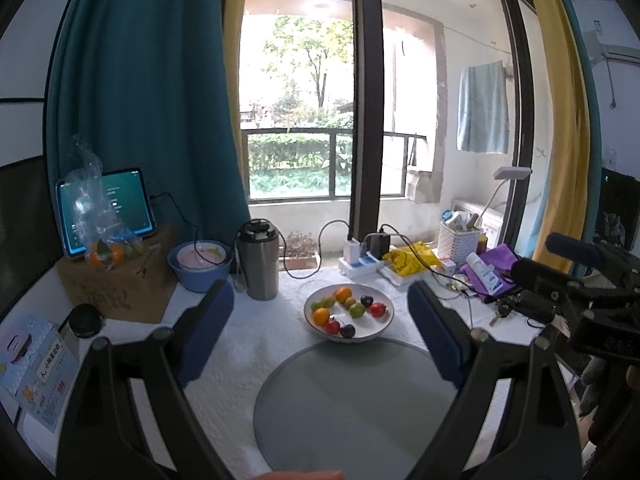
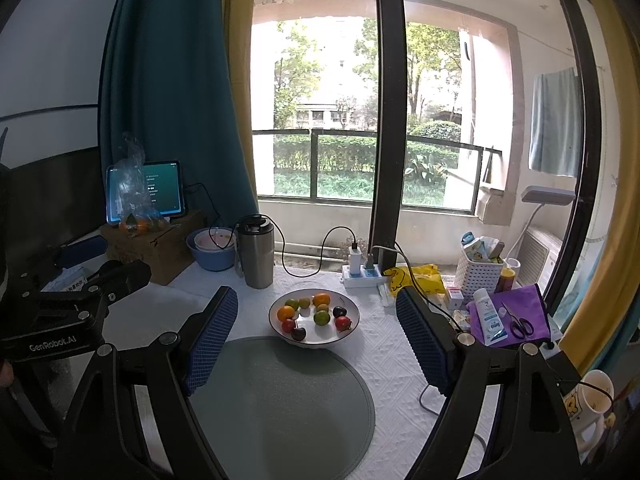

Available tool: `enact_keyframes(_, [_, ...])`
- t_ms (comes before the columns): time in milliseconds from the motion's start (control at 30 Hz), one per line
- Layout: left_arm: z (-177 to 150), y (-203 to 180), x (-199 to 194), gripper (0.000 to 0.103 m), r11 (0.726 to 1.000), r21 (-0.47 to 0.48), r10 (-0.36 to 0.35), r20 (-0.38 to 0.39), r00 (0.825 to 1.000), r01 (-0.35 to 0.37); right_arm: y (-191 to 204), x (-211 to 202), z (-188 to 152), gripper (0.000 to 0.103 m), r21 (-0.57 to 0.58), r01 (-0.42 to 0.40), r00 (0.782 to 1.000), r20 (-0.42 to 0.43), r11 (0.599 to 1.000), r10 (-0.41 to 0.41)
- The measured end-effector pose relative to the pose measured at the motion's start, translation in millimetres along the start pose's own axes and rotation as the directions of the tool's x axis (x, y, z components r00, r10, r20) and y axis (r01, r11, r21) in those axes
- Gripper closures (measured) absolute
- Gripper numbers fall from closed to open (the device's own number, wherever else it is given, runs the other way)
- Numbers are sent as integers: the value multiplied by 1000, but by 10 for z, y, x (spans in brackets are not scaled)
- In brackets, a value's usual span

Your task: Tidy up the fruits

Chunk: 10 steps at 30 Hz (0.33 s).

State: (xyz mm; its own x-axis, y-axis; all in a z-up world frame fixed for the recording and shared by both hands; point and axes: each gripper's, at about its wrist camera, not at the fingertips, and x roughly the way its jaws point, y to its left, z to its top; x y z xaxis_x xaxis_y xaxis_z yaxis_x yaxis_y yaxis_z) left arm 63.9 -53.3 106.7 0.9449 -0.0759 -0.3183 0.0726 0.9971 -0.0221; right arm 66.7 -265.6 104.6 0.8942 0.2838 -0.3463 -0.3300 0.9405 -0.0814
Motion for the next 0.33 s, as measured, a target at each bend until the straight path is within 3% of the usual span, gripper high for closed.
enact_keyframes(333, [14, 28, 91, 13, 1000, -4, -6, -2, 1000, 6, -7, 66, -9, 19, 2, -5, 1000, -5, 1000, 5])
